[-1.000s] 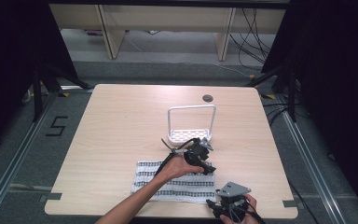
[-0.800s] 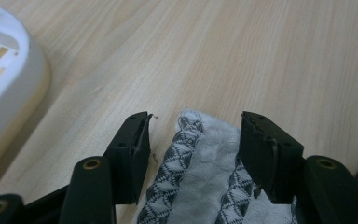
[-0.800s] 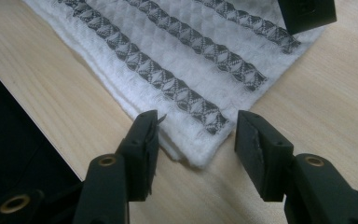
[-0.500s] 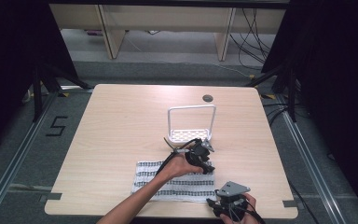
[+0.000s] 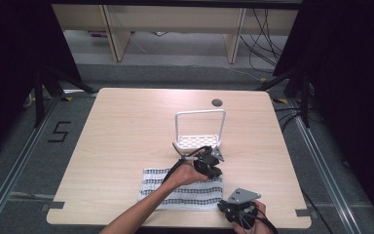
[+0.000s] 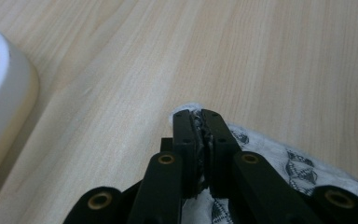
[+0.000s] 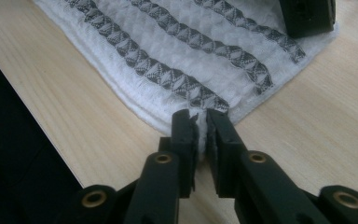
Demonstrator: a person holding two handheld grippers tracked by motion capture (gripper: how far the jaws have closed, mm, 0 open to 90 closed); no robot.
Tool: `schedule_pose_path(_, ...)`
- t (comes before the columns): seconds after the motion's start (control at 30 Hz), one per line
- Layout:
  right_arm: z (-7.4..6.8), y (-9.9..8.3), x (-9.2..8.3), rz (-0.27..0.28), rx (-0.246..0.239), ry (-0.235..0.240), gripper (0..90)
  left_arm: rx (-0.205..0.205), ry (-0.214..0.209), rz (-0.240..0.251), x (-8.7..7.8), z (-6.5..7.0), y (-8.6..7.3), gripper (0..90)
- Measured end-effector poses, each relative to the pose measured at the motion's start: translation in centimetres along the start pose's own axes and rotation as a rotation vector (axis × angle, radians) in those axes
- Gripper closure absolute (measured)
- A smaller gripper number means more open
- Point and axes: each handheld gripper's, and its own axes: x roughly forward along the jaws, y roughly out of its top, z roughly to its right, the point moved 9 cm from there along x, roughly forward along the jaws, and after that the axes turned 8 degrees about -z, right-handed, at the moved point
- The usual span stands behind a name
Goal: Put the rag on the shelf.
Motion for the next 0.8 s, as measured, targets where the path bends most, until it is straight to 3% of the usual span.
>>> schedule_pose_path(0.23,0.6,0.5,-0.5,0.046,-0.006,-0.007,86.4,-0.017,0.006,0.032,-1.0,-0.4,0.2,85.7)
schedule_pose_path(0.27,0.7,0.6,-0.7,0.054,-0.006,-0.010,86.4,-0.037,0.006,0.047,-1.4,-0.5,0.3,85.7)
schedule_pose_path(0.37,1.1,0.9,-1.2,0.073,0.016,-0.001,86.6,-0.047,0.017,0.066,-2.4,-0.7,0.4,85.9)
schedule_pose_path(0.57,1.6,1.9,-2.6,0.139,0.045,0.018,86.9,-0.065,0.034,0.115,-5.3,-1.0,0.9,86.0)
schedule_pose_path(0.67,2.0,3.2,-4.3,0.205,0.067,0.021,87.0,-0.075,0.058,0.152,-7.9,-1.4,1.2,86.0)
schedule_pose_path(0.7,2.0,3.2,-4.3,0.205,0.067,0.021,87.0,-0.075,0.058,0.152,-7.9,-1.4,1.2,86.0)
schedule_pose_path(0.77,2.7,4.5,-5.5,0.251,0.044,0.003,87.1,-0.084,0.082,0.180,-9.7,-1.8,1.5,86.0)
schedule_pose_path(0.8,2.5,4.8,-5.9,0.247,0.072,0.012,87.1,-0.093,0.088,0.195,-10.1,-1.8,1.6,86.0)
